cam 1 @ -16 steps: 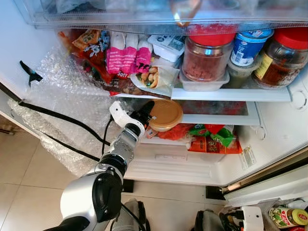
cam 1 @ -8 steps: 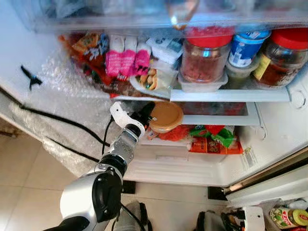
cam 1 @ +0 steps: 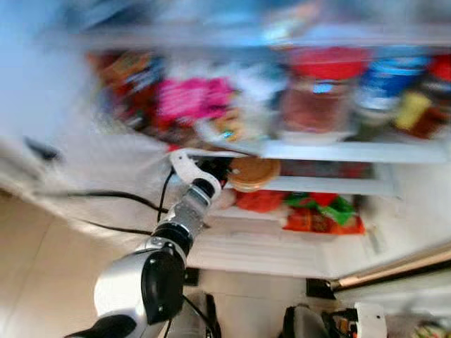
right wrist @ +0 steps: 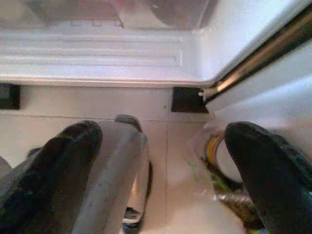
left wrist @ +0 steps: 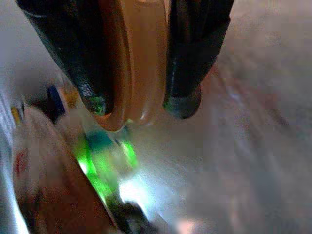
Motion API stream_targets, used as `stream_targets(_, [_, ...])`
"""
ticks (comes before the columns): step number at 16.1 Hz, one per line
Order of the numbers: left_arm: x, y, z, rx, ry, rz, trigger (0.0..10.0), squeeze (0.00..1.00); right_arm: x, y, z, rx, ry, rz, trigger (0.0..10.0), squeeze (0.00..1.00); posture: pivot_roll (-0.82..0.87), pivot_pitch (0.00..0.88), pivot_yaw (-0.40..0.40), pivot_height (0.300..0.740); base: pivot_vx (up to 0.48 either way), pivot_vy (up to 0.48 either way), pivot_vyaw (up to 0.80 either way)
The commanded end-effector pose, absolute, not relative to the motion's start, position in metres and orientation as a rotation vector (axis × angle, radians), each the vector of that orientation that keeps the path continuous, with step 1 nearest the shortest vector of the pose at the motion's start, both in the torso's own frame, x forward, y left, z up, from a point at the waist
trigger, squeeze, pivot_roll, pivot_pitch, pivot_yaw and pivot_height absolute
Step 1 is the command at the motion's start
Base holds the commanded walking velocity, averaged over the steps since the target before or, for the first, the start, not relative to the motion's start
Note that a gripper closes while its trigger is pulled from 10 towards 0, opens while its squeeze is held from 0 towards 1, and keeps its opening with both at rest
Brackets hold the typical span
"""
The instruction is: Restocking fridge
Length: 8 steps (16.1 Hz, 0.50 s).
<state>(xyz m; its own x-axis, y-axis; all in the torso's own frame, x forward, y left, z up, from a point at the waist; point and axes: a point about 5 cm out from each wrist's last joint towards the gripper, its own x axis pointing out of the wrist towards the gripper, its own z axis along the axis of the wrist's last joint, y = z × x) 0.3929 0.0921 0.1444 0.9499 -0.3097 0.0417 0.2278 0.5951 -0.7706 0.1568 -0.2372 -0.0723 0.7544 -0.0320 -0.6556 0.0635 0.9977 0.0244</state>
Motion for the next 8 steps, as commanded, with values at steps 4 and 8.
stream_targets(4, [0.3895, 0.0977, 0.1333, -0.854, 0.14, -0.286, 10.0, 0.0, 0.0722, -0.2222, -0.1081, 0.084, 1.066, -0.039, 10.0, 0.0, -0.14, 0.273, 0.086, 0.641, 0.0, 0.0, 0.0])
stream_targets(8, [0.3888, 0.0957, 0.1323, -0.854, 0.147, -0.296, 10.0, 0.0, 0.0721, -0.222, -0.1082, 0.084, 1.066, -0.041, 10.0, 0.0, -0.14, 0.271, 0.088, 0.641, 0.0, 0.0, 0.0])
